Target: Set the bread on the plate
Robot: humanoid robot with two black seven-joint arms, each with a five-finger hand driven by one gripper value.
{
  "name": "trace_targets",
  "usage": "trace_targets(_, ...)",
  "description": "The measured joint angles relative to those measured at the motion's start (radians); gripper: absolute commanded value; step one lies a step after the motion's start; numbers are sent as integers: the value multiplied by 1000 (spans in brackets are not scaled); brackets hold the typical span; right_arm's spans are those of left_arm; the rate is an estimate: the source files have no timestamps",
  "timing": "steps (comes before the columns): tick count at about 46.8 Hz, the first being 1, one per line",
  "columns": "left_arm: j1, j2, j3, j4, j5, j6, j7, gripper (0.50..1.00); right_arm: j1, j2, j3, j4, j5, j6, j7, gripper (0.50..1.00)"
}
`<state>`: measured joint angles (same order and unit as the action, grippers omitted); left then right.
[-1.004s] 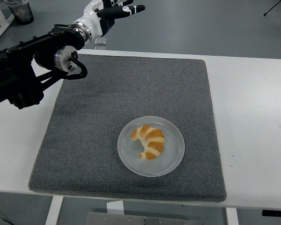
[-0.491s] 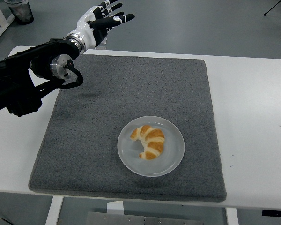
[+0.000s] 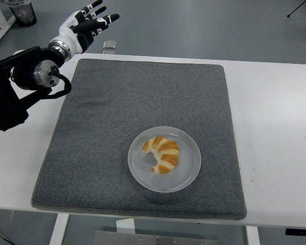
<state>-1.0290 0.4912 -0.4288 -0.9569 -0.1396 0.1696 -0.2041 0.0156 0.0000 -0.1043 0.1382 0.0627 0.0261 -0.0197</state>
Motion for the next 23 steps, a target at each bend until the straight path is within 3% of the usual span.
trace_targets(8,42,37,-18,2,-2,-11,-3,996,0,0,0,0,0,0,0,952)
trace_targets(16,113,56,-126,0,2,-20,-5,999,0,0,0,0,0,0,0,952)
trace_targets(23,123,62,-142,5,1,-21,-13,1000,0,0,0,0,0,0,0,952)
